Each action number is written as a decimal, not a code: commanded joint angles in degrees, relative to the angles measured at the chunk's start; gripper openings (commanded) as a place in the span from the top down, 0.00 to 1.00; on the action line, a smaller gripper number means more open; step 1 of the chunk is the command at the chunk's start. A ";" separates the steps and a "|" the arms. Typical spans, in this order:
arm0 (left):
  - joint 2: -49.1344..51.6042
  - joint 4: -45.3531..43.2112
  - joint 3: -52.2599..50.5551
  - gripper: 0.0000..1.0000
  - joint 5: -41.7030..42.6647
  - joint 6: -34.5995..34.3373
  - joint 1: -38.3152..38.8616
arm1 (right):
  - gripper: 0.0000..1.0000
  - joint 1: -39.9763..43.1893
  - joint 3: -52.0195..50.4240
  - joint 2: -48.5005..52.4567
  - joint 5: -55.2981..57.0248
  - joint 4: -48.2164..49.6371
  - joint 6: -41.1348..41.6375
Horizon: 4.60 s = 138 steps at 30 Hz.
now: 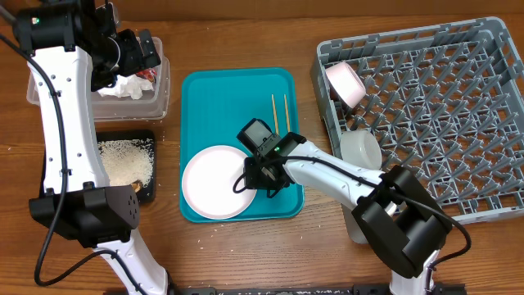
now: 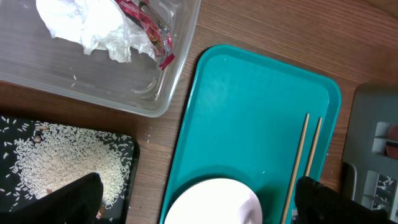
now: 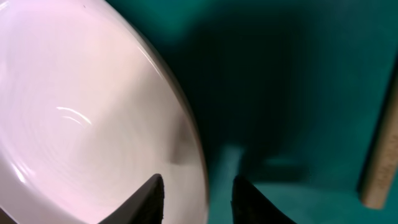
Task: Sort waste into correct bins and load items into the dishwasher
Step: 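Return right gripper to the tray and grasp the white plate rim, then carry the white plate to the rack back and stand it upright, then withdraw right gripper from the rack toward the chopsticks, then grasp one wooden chopstick on the teal tray with right gripper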
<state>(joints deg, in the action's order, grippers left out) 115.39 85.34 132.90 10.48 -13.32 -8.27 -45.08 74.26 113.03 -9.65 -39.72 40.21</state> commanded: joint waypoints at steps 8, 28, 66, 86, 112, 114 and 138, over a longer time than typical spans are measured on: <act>-0.35 -0.09 0.70 0.00 -0.42 0.92 -0.28 | 0.96 0.04 -1.16 2.82 -1.11 0.46 0.52; -0.35 -0.09 0.70 0.00 -0.42 0.92 -0.28 | 0.96 9.84 27.50 -23.26 59.56 -33.83 -11.80; -0.35 -0.09 0.70 0.00 -0.42 0.92 -0.28 | 0.96 33.27 16.83 -5.95 64.39 -5.11 -34.23; -0.35 -0.09 0.70 0.00 -0.42 0.92 -0.28 | 0.00 33.05 47.80 -10.80 33.18 -40.26 -28.39; -0.35 -0.09 0.70 0.00 -0.42 0.92 -0.28 | 0.36 15.93 28.59 -6.16 12.15 -26.14 -14.60; -0.35 -0.09 0.70 0.00 -0.42 0.92 -0.28 | 0.40 15.87 24.04 -6.16 11.39 -21.86 -14.64; -0.35 -0.09 0.70 0.00 -0.42 0.92 -0.28 | 0.60 9.01 9.46 7.78 15.54 -2.21 -11.85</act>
<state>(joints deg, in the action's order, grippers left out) 115.39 85.34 132.90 10.48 -13.32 -8.27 -36.03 83.96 119.37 3.64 -42.54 27.46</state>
